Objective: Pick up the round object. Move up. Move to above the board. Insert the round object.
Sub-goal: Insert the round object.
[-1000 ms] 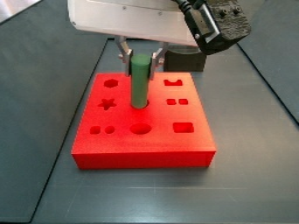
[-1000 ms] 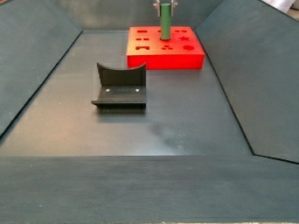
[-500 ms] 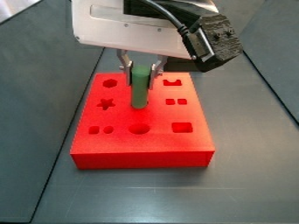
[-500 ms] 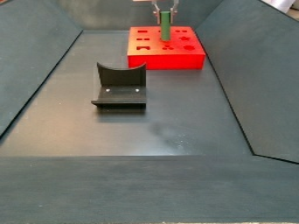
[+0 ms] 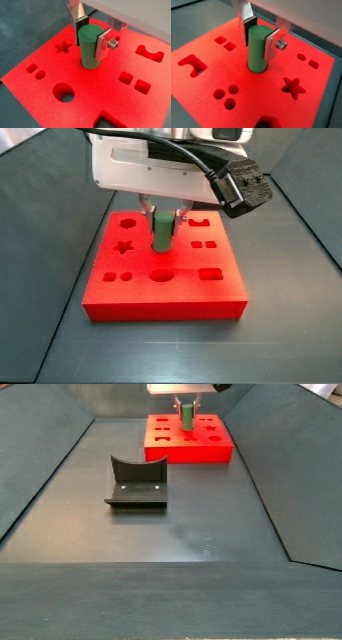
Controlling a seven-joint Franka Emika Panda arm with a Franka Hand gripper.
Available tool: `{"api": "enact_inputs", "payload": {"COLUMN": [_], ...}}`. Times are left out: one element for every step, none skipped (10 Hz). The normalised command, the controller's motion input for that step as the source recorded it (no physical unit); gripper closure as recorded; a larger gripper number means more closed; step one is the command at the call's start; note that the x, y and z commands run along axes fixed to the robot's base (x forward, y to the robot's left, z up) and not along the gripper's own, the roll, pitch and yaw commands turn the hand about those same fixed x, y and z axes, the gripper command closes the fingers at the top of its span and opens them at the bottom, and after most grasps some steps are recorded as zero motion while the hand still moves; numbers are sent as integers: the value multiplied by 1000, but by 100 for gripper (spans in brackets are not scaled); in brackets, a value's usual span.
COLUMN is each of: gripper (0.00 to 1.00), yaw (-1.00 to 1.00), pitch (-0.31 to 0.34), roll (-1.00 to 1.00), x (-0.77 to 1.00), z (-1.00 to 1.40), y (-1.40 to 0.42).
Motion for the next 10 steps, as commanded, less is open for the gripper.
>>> {"api": "enact_inputs", "payload": {"gripper": [100, 100, 100, 100, 100, 100, 100, 100, 100, 100], "yaw": [0, 0, 0, 0, 0, 0, 91, 0, 17, 9], "pitch": [0, 0, 0, 0, 0, -33, -1, -3, -186, -149], "roll": [-254, -244, -163, 0, 113, 321, 107, 0, 0, 0], "x": [114, 97, 20, -100, -194, -366, -43, 0, -134, -17], "z": [-666, -697, -866, -1000, -1000, -729, -3, -54, -911, -969], "y": [146, 171, 231, 54, 0, -126, -86, 0, 0, -20]}}
